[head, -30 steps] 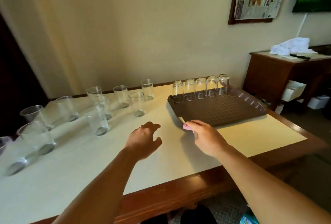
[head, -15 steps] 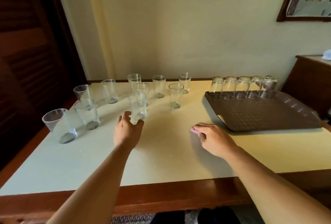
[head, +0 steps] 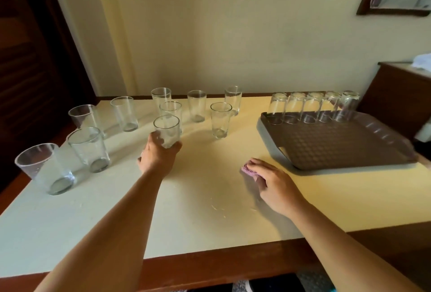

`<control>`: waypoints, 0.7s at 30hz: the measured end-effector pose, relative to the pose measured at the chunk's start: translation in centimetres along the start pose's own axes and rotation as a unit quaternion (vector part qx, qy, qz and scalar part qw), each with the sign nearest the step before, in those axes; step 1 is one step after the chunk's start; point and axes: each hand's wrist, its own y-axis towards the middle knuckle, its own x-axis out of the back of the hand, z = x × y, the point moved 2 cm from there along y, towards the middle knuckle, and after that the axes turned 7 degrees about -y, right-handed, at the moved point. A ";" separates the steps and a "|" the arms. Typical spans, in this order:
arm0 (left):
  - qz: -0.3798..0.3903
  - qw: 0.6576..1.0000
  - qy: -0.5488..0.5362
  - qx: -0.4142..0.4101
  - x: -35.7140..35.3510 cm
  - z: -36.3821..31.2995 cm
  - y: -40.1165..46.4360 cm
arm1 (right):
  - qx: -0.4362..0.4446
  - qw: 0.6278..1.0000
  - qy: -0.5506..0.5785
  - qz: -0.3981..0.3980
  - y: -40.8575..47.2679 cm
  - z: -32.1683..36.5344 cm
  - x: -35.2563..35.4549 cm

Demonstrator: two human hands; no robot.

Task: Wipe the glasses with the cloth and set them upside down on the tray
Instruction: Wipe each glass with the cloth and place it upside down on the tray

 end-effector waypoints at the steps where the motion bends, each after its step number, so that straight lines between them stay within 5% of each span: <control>1: 0.001 1.000 -0.011 -0.002 -0.1 0.0 0.1 | -0.003 1.000 -0.002 0.003 0.0 -0.1 0.0; 7: 0.077 0.973 -0.212 -0.057 -0.6 -2.3 -3.1 | -0.014 1.000 -0.003 0.002 0.0 -0.1 0.0; 13: 0.213 0.863 -0.459 -0.016 -2.6 -3.6 -9.5 | -0.025 0.999 0.042 -0.002 0.1 0.3 0.5; 21: 0.182 0.757 -0.617 0.115 -3.8 -3.9 -13.3 | -0.056 0.993 0.094 -0.039 -2.0 1.0 1.7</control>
